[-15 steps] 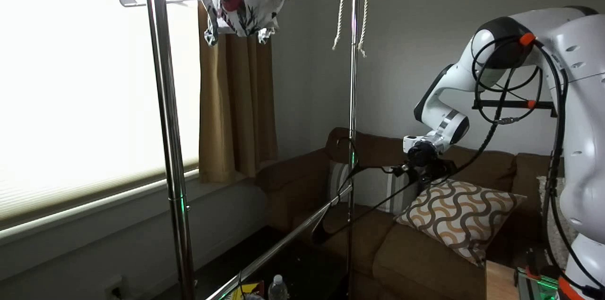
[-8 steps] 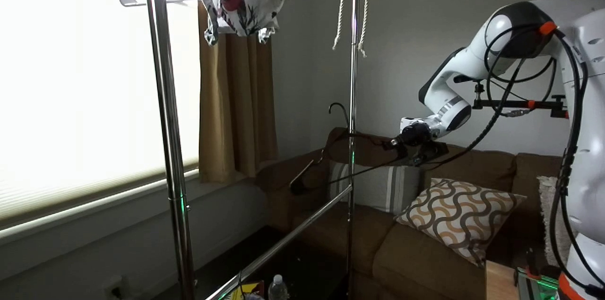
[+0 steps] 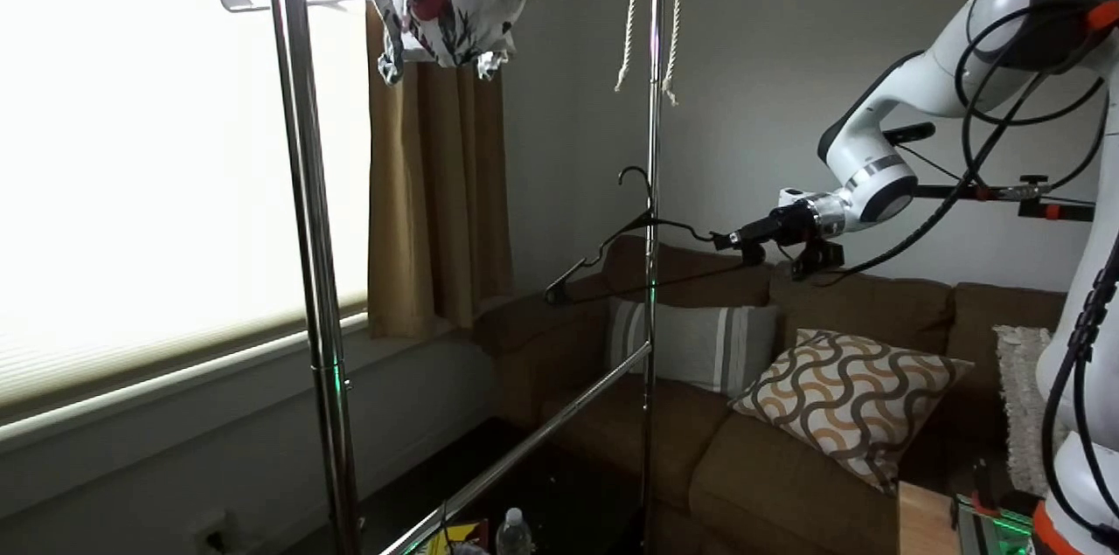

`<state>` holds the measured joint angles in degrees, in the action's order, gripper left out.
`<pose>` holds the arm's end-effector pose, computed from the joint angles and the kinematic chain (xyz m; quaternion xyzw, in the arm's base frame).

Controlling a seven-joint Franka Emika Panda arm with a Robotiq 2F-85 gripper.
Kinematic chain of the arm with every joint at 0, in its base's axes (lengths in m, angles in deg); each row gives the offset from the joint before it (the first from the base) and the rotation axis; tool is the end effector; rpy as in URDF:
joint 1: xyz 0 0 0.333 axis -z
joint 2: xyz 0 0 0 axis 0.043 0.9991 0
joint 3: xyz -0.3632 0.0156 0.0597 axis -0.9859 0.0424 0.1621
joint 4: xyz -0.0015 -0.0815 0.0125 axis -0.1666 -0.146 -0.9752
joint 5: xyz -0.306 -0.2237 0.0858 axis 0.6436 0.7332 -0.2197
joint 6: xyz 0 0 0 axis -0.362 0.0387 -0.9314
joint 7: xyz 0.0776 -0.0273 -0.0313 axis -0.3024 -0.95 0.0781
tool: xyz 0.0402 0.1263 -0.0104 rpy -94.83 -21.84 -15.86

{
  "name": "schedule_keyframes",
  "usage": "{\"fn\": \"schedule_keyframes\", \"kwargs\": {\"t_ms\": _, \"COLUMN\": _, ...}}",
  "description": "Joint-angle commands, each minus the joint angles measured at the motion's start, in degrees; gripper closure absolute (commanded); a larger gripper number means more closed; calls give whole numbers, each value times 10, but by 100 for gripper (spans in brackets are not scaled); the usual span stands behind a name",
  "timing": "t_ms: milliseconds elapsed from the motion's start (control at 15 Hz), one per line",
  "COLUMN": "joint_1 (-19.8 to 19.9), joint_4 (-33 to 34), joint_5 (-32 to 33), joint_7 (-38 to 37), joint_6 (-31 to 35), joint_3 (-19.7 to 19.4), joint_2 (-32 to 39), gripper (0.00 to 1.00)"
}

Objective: Move the black clothes hanger from the bottom rail to the top rail

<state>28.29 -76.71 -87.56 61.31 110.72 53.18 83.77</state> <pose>0.3628 -0.3384 0.4310 -0.7705 -0.1228 -0.4985 0.3778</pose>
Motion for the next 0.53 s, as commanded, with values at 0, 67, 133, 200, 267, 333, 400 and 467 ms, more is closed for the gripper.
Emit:
{"fn": "schedule_keyframes", "kwargs": {"t_ms": 0, "joint_1": -3, "joint_4": -15, "joint_5": -10, "joint_7": 1, "joint_6": 24, "joint_3": -7, "joint_2": -12, "gripper": 98}}
{"fn": "schedule_keyframes", "kwargs": {"t_ms": 67, "joint_1": -3, "joint_4": -24, "joint_5": -11, "joint_7": 2, "joint_6": 31, "joint_3": -9, "joint_2": -21, "gripper": 92}}
{"fn": "schedule_keyframes", "kwargs": {"t_ms": 133, "joint_1": -4, "joint_4": -23, "joint_5": -11, "joint_7": 2, "joint_6": 30, "joint_3": -9, "joint_2": -21, "gripper": 92}}
{"fn": "schedule_keyframes", "kwargs": {"t_ms": 200, "joint_1": -5, "joint_4": -21, "joint_5": -11, "joint_7": 2, "joint_6": 30, "joint_3": -8, "joint_2": -20, "gripper": 92}}
{"fn": "schedule_keyframes", "kwargs": {"t_ms": 267, "joint_1": -12, "joint_4": -40, "joint_5": -34, "joint_7": 5, "joint_6": 52, "joint_3": -2, "joint_2": -21, "gripper": 98}}
{"fn": "schedule_keyframes", "kwargs": {"t_ms": 333, "joint_1": -19, "joint_4": -59, "joint_5": -60, "joint_7": 13, "joint_6": 81, "joint_3": 5, "joint_2": -30, "gripper": 98}}
{"fn": "schedule_keyframes", "kwargs": {"t_ms": 400, "joint_1": -27, "joint_4": -83, "joint_5": -88, "joint_7": 19, "joint_6": 111, "joint_3": 12, "joint_2": -39, "gripper": 98}}
{"fn": "schedule_keyframes", "kwargs": {"t_ms": 467, "joint_1": -35, "joint_4": -98, "joint_5": -117, "joint_7": 26, "joint_6": 142, "joint_3": 19, "joint_2": -46, "gripper": 98}}
